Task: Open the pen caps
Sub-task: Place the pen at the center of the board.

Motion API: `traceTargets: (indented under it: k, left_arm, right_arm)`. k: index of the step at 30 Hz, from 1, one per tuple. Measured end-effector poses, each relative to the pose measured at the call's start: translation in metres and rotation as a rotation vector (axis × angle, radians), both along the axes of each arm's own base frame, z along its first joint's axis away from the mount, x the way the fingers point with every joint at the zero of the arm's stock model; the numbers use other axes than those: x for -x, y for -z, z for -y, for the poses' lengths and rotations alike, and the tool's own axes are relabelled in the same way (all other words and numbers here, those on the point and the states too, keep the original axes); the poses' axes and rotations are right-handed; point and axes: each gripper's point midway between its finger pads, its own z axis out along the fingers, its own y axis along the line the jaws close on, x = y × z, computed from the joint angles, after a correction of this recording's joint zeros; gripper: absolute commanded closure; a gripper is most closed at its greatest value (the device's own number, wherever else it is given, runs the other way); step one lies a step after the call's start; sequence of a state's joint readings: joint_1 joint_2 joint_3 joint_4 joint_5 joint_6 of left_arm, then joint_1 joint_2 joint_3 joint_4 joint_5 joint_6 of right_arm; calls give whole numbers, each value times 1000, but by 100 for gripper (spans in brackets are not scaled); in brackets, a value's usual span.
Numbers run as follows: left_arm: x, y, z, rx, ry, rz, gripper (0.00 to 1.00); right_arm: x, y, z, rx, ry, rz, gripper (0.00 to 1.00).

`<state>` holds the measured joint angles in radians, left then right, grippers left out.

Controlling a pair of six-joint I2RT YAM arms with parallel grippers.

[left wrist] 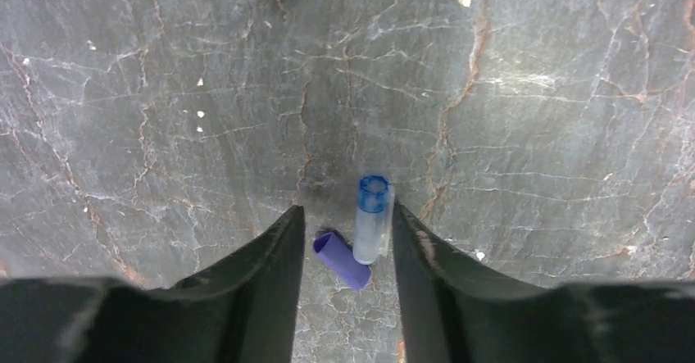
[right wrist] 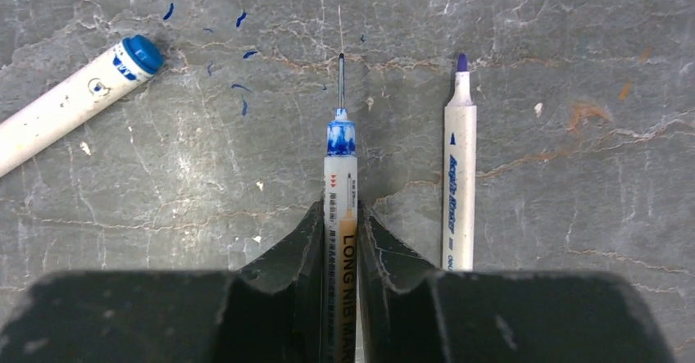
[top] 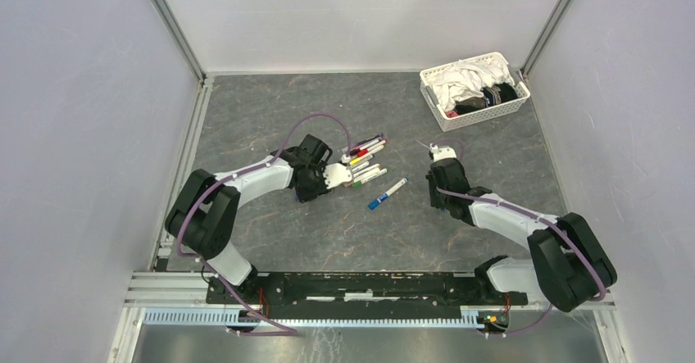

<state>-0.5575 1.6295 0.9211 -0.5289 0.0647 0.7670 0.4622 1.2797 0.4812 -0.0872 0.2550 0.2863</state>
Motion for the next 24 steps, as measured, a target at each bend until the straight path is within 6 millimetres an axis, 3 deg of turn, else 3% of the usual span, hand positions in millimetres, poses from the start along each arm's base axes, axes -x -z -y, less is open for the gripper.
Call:
traceTargets:
  k: [1, 3, 5, 10, 11, 12, 13, 19, 24]
  left_arm:
    - [-1, -1, 0, 0, -6, 5, 42]
    - [-3, -2, 0, 8, -21, 6, 26]
    - [-3, -4, 1, 23, -34, -4, 23]
    - [10, -12, 1, 69, -58, -63, 19]
    - [10, -18, 0, 87, -69, -65, 18]
    - [8, -24, 0, 102, -81, -61, 2]
    - [4, -33, -1, 124, -99, -53, 1]
    - [-39, -99, -15, 252, -260, 64, 0]
    - [-61, -139, -28, 287, -381, 157, 0]
  right_arm:
    - [-2, 0, 1, 8, 7, 1, 69]
    - [-3, -1, 3, 18, 19, 3, 61]
    - [-4, -1, 6, 26, 29, 6, 57]
    - [-4, -3, 11, 44, 45, 0, 58]
    - [-4, -3, 11, 45, 46, 1, 59]
    - [-3, -4, 12, 49, 49, 0, 59]
    - [-2, -5, 13, 52, 50, -1, 59]
    - [-11, -26, 11, 46, 58, 26, 60]
    - [-33, -62, -3, 1, 54, 102, 60]
